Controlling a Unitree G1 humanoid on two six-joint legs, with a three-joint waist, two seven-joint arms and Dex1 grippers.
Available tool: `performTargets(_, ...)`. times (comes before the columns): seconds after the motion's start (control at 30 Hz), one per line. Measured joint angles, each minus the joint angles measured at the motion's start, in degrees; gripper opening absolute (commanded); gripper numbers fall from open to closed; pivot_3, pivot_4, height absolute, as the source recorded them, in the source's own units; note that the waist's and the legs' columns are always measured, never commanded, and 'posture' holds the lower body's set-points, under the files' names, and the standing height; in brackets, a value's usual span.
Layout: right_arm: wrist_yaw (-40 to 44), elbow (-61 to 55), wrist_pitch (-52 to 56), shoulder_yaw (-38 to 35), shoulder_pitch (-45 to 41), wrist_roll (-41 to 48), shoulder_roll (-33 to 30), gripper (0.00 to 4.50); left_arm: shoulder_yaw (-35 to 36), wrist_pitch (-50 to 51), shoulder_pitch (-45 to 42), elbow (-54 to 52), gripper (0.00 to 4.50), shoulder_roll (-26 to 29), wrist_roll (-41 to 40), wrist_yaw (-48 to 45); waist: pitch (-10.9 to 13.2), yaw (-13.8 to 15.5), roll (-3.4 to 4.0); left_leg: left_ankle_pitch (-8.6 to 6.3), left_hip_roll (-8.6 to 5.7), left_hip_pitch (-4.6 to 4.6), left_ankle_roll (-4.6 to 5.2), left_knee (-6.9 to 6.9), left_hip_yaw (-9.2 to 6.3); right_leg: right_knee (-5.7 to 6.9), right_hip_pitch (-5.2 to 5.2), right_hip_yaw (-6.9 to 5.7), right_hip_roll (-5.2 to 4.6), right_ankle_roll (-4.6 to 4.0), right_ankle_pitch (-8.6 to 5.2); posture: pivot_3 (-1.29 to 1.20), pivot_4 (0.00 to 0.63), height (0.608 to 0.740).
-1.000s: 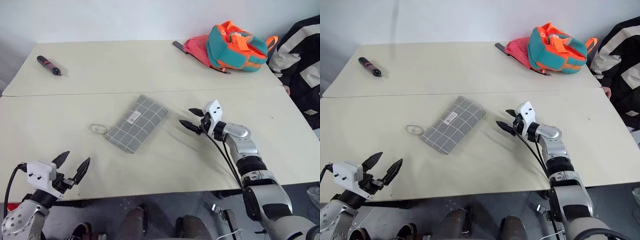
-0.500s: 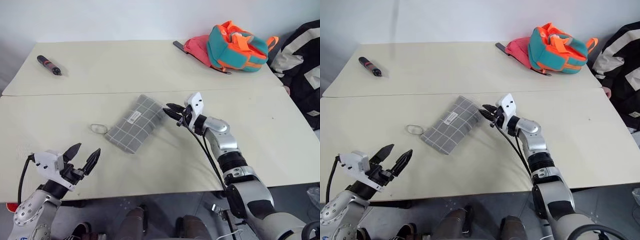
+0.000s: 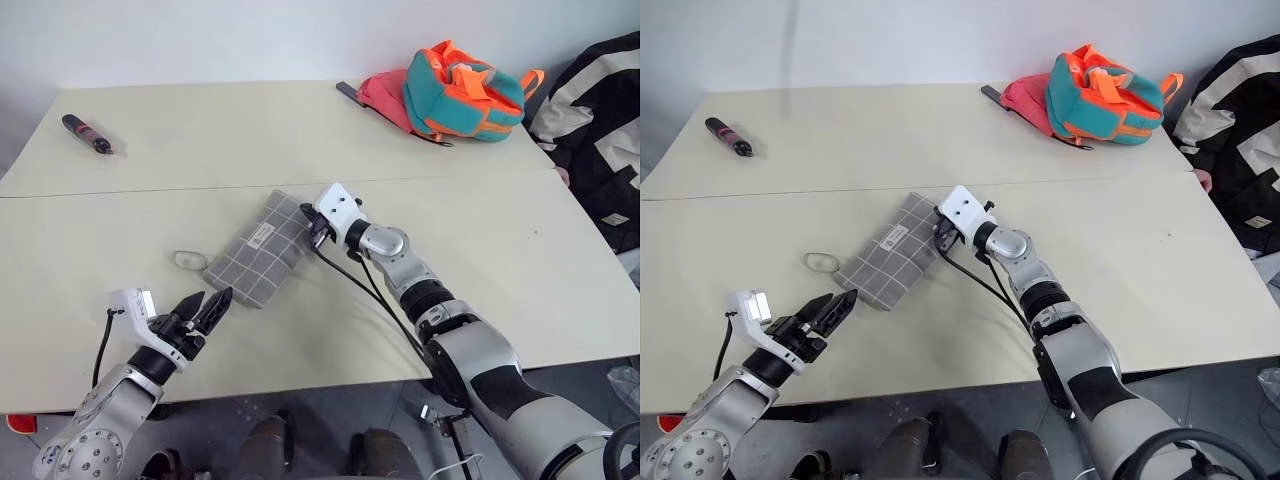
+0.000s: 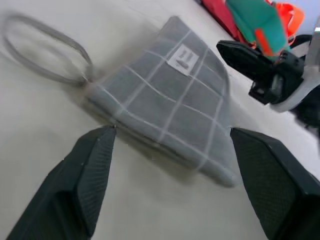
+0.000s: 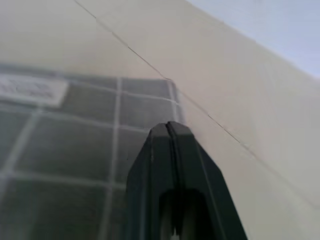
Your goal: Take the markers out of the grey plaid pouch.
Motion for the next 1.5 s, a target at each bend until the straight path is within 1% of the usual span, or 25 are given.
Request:
performTargets(0.07,-0.2,0.7,-0.7,0.0,0.3,-0.7,-0.1,0.01,0.9,2.6,-0.2,0.1,3.89,0.2,-7.2,5.5,0.0,-0.1,0.0,0.01,0.06,0.0,-0.01,0.01,0.03,-0.02,0.0,0.06,0.04,0.0,0.0,0.0,0.15,0.74)
performTargets(0.13,-0.2,0.8,-1.1,0.2,0.5,-1.3,-0.1,0.01,1.0,4.1,-0.5,0.6,3.89,0.9,-13.0,9.0,0.0,0.0,0.0,0.02,0.08,0.0,-0.02,0.04,0.02,-0.02,0.0,0.09,0.05,0.0,0.0,0.0,0.15,0.74)
performTargets(0.3,0.6,0.8,-1.9,0.2,0.7,-1.6,0.4,0.01,-0.1,5.8,-5.5,4.1,3.89,3.3,-21.8,16.4,0.0,0.1,0.0,0.02,0.08,-0.02,-0.03,0.14,-0.02,-0.04,0.07,0.49,0.18,-0.01,0.0,0.0,0.15,0.74)
performTargets(0.5,1.0,0.8,-1.9,-0.2,0.7,-1.6,0.4,0.01,-2.5,5.8,-9.6,8.1,3.89,3.5,-24.7,22.9,0.0,0.1,-0.01,0.03,0.23,-0.01,-0.12,0.16,-0.02,-0.1,0.08,1.24,0.56,-0.02,0.01,0.0,0.15,0.74)
performTargets(0.6,1.1,0.8,-1.9,-0.3,0.7,-1.6,0.4,0.01,-2.8,5.2,-11.3,9.7,3.89,3.0,-26.0,25.1,0.0,0.1,-0.01,0.03,0.27,0.0,-0.14,0.15,0.02,-0.12,0.07,1.34,0.61,-0.03,0.01,0.0,0.15,0.74)
performTargets(0.73,1.1,0.8,-1.9,-0.3,0.7,-1.6,0.4,0.01,-3.9,4.4,-13.0,11.1,3.89,2.7,-25.2,25.2,0.0,0.2,-0.01,0.03,0.29,0.01,-0.15,0.17,0.06,-0.12,0.07,1.42,0.62,-0.03,0.01,0.0,0.15,0.74)
performTargets(0.87,1.1,0.8,-1.9,-0.3,0.8,-1.6,0.4,0.01,-4.8,3.1,-15.1,12.6,3.89,0.2,-25.1,25.9,0.0,0.5,-0.01,0.03,0.29,0.01,-0.15,0.2,0.06,-0.17,0.07,1.43,0.62,-0.04,0.01,0.0,0.15,0.74)
performTargets(0.97,1.1,0.6,-1.9,-0.3,0.8,-1.6,0.4,0.0,-4.8,2.3,-16.2,14.2,3.29,-1.3,-25.7,26.5,0.0,0.7,-0.01,0.03,0.29,0.01,-0.15,0.21,0.09,-0.23,0.07,1.45,0.61,-0.04,0.01,0.0,0.15,0.74)
performTargets(1.0,1.2,0.4,-1.9,-0.3,0.9,-1.6,0.4,0.0,-4.7,2.0,-16.2,14.7,3.02,-1.7,-26.0,26.6,0.0,0.8,-0.01,0.03,0.29,0.0,-0.15,0.21,0.09,-0.22,0.07,1.45,0.61,-0.04,0.01,0.0,0.15,0.74)
performTargets(1.3,1.6,0.1,-1.9,-0.4,1.4,-1.5,0.3,0.0,-4.7,1.9,-16.2,16.5,0.18,-2.5,-27.6,27.7,0.0,0.9,-0.01,0.02,0.32,0.0,-0.16,0.2,0.11,-0.25,0.07,1.46,0.64,-0.04,0.01,0.0,0.15,0.74)
performTargets(1.33,1.6,0.1,-1.9,-0.4,1.4,-1.5,0.3,0.0,-4.6,1.8,-16.3,16.3,0.05,-2.4,-27.9,27.5,0.0,0.9,-0.01,0.02,0.32,0.0,-0.16,0.2,0.12,-0.3,0.07,1.46,0.64,-0.04,0.01,0.0,0.15,0.74)
performTargets(1.5,1.7,-0.8,-1.9,-0.4,1.9,-1.5,0.2,0.0,-4.6,1.3,-16.3,16.3,0.05,-2.4,-28.0,27.6,0.0,0.8,-0.01,0.01,0.36,0.0,-0.17,0.2,0.13,-0.33,0.06,1.48,0.67,-0.05,0.02,0.0,0.15,0.74)
